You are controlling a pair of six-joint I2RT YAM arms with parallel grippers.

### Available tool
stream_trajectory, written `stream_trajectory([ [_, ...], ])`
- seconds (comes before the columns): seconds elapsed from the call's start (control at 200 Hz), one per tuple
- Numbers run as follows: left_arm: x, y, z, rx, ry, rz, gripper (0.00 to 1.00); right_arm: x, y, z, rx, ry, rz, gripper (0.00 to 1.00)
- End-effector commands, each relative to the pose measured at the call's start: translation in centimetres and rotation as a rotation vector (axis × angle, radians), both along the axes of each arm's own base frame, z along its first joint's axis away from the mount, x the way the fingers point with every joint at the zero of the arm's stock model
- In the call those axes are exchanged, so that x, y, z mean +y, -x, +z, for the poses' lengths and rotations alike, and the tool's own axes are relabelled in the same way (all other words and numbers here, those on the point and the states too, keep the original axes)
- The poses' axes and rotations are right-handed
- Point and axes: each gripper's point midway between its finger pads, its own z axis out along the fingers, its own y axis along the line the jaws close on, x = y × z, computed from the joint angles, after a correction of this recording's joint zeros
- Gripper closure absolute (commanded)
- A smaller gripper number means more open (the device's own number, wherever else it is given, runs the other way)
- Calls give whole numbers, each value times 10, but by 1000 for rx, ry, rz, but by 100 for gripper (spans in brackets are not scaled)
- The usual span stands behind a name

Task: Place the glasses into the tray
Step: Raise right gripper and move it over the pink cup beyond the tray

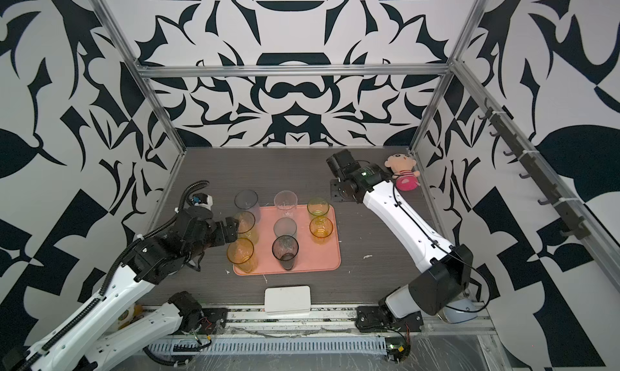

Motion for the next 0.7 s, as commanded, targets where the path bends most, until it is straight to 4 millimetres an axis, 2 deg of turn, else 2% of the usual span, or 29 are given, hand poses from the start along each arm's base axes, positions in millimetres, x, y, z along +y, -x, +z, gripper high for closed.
stream_trajectory([
  [0.0,3,-2,7,-15,-4,14,0,-18,-24,15,-52,24,-36,49],
  [0.17,4,0,6,-13,0,19,0,-37,-54,22,-66,-15,-100,40],
  [0.265,5,0,6,-14,3,21,0,-46,-72,20,-67,-40,-125,39],
  [0.32,5,1,7,-14,5,21,0,-53,-82,17,-63,-50,-144,38],
  [0.335,4,1,7,-14,6,20,1,-49,-84,14,-52,-78,-132,38],
  [0.48,5,1,7,-14,5,22,1,-57,-105,3,-32,-108,-160,38],
  [0.695,7,3,11,-28,16,23,1,-62,-131,-24,19,-123,-170,39],
])
